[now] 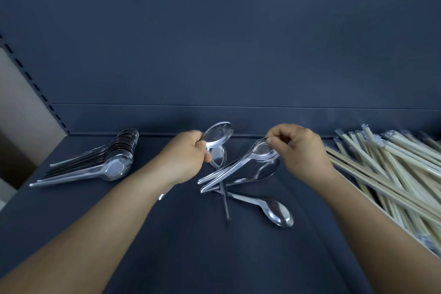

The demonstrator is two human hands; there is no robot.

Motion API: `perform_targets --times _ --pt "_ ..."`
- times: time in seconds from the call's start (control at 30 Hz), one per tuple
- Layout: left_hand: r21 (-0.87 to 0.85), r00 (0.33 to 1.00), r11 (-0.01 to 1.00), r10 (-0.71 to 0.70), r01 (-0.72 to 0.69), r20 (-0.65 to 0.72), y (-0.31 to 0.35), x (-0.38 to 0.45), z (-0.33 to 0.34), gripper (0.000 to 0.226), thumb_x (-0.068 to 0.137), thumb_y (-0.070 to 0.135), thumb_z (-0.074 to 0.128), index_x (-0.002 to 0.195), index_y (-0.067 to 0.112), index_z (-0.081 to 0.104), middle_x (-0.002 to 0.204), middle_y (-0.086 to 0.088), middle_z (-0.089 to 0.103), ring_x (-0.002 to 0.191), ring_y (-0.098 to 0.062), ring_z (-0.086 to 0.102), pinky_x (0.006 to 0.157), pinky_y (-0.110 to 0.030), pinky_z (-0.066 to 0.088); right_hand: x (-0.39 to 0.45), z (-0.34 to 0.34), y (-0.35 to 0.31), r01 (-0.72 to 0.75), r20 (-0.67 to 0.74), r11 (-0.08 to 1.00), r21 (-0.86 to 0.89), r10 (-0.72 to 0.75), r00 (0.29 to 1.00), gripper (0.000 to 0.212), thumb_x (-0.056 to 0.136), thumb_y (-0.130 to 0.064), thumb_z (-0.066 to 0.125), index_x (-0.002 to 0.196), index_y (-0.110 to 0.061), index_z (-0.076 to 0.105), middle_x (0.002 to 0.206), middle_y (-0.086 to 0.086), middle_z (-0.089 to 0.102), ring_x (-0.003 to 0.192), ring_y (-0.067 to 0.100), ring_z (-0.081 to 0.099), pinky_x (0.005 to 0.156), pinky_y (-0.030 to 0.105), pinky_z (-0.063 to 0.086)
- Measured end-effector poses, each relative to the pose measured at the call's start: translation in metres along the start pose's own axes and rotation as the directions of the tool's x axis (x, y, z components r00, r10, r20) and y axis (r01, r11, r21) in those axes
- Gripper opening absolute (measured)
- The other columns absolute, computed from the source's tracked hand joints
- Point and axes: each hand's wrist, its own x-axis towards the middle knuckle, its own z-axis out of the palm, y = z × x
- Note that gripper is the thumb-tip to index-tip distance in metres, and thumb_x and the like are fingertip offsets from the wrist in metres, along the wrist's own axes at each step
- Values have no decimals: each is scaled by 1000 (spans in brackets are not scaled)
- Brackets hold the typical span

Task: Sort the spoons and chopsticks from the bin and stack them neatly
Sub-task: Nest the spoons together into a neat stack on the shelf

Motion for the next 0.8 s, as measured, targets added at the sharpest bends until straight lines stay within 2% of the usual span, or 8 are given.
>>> perform_targets --times 0.1,0.17,0.27,0.37,0.47,0.53,0.67,0.8 --pt "40 999 999 -21 19 37 6 -4 7 26 99 16 35 88 18 58 72 11 65 60 -15 56 59 -28 48 -4 0 -9 -1 -4 993 118 2 1000 12 84 -15 65 73 -20 66 52 -19 54 51 -5 48 52 4 35" --pt "-51 989 997 -53 60 135 9 -9 12 27 100 14 33 96 11 60 81 -2 66 62 -18 62 59 -30 53 -5 5 -17 -3 4 982 188 3 1000 15 84 -14 65 72 -23 65 55 -21 56 52 -4 48 53 5 35" --pt "-219 967 970 -49 106 251 11 -19 16 26 101 13 33 98 6 58 82 -6 64 44 -13 55 41 -23 44 -7 17 -23 -22 49 960 278 9 999 18 84 -11 64 71 -23 62 67 -4 65 61 9 55 61 19 45" --pt "-205 961 976 -20 79 276 7 -24 17 21 100 18 39 97 5 55 83 -5 61 39 -9 41 39 -21 34 -8 30 -26 -41 51 952 302 26 998 18 81 -11 67 70 -21 56 74 10 66 61 16 53 60 23 46" --pt "-129 970 986 -70 102 233 -2 -24 16 16 99 13 37 92 12 52 82 -2 56 38 -5 36 39 -20 29 -6 39 -25 -12 89 969 246 -11 996 14 83 -18 68 78 -24 56 76 0 64 62 7 53 58 11 44" --pt "5 987 995 -102 102 123 -10 -21 11 19 99 15 34 95 14 52 84 1 58 45 -6 41 43 -21 31 -2 42 -24 9 153 992 124 -28 988 11 88 -26 62 99 -25 60 85 -10 60 71 0 53 66 7 43" --pt "93 990 985 -144 143 1 -25 -18 0 19 97 14 32 99 7 50 89 -1 59 57 -11 43 49 -25 33 9 53 -25 125 306 981 -149 -74 949 44 92 -25 56 135 -25 45 124 -1 56 114 16 50 97 35 45" --pt "62 985 983 -174 175 -18 -30 -21 -5 21 93 7 32 104 2 49 84 -5 55 60 -16 39 49 -25 31 20 72 -32 154 438 961 -228 -40 898 59 89 -24 57 143 -28 33 137 2 47 128 25 37 103 37 38"
